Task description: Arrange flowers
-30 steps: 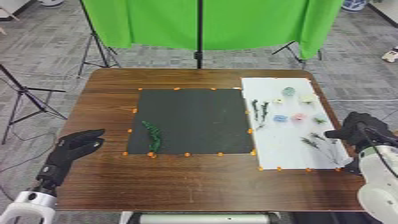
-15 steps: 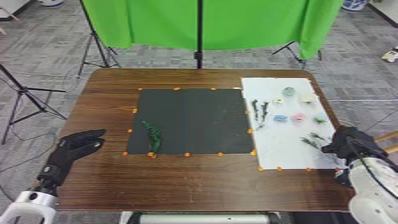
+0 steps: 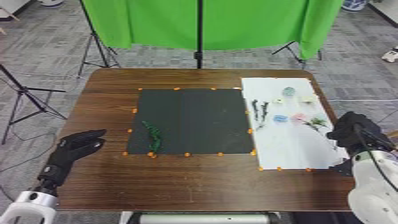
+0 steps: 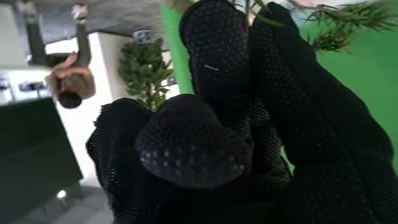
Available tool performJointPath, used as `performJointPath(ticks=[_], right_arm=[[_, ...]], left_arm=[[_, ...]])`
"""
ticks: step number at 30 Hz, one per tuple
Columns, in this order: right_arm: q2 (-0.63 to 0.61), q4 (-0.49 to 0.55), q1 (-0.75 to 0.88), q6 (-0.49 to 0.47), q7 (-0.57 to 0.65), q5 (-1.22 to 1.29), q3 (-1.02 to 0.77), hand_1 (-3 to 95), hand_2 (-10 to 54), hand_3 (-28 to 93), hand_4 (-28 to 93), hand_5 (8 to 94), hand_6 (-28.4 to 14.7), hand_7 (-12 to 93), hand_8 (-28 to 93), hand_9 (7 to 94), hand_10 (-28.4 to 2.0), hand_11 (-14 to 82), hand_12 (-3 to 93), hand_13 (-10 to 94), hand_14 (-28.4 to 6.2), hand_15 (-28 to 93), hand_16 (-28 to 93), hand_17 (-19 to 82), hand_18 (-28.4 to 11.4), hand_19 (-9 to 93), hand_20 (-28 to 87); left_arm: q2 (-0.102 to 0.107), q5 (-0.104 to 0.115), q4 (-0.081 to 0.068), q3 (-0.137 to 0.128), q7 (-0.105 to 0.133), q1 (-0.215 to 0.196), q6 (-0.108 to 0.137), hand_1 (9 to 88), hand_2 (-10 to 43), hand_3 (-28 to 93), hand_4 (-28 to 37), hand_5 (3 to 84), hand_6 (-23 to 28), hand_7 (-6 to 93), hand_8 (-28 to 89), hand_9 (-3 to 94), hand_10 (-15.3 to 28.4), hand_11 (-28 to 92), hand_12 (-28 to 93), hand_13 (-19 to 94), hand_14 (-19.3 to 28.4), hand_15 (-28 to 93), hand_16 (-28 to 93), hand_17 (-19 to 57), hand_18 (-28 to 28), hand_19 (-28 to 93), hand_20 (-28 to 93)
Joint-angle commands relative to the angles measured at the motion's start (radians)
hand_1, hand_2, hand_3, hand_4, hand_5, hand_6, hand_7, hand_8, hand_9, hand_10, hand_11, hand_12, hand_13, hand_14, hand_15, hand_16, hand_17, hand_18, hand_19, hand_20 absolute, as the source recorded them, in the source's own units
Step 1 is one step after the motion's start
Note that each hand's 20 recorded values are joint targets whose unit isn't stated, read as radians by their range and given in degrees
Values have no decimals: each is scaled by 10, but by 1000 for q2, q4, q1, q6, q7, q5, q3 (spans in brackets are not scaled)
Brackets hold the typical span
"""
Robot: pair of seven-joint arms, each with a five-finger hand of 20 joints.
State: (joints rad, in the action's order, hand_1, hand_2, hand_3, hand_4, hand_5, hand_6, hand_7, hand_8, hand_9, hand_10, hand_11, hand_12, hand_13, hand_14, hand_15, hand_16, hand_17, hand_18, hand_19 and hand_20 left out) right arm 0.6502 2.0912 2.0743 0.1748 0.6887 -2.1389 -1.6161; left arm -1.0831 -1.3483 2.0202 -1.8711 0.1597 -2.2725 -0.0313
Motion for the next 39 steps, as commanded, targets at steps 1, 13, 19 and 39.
performJointPath(ticks=[1,13,19,39], right_arm=[[21,78,-226,19,-31,7,169,598,-95,536,-160,823,-23,256,190,937,-114,281,242,937,-15,611,260,695,-121,932,541],[234,-1,-729,-13,-82,-25,713,599,-95,534,-152,827,-24,249,198,937,-116,291,240,937,-17,614,251,697,-120,932,541],[367,-121,-822,-60,-73,-34,835,603,-95,533,-152,827,-24,248,201,937,-115,290,249,937,-18,615,249,698,-118,932,539],[632,-336,-772,-108,-20,19,850,613,-95,513,-133,825,-26,250,208,937,-117,296,244,937,-17,614,244,704,-117,932,532]], left_arm=[[-5,-6,10,-13,-16,-27,-11,300,-95,648,-152,502,37,138,-56,499,138,196,146,406,190,209,20,96,144,126,236],[4,-8,7,-11,-21,-17,-16,296,-95,641,-149,500,38,135,-55,499,139,197,146,405,192,214,20,95,144,127,236],[6,-8,4,-9,-22,-12,-19,294,-93,627,-142,499,38,132,-55,497,140,197,145,405,193,217,19,94,145,130,236],[2,-10,-9,11,-26,3,-48,285,-90,618,-126,493,39,112,-47,488,140,182,147,397,193,210,21,90,146,131,235]])
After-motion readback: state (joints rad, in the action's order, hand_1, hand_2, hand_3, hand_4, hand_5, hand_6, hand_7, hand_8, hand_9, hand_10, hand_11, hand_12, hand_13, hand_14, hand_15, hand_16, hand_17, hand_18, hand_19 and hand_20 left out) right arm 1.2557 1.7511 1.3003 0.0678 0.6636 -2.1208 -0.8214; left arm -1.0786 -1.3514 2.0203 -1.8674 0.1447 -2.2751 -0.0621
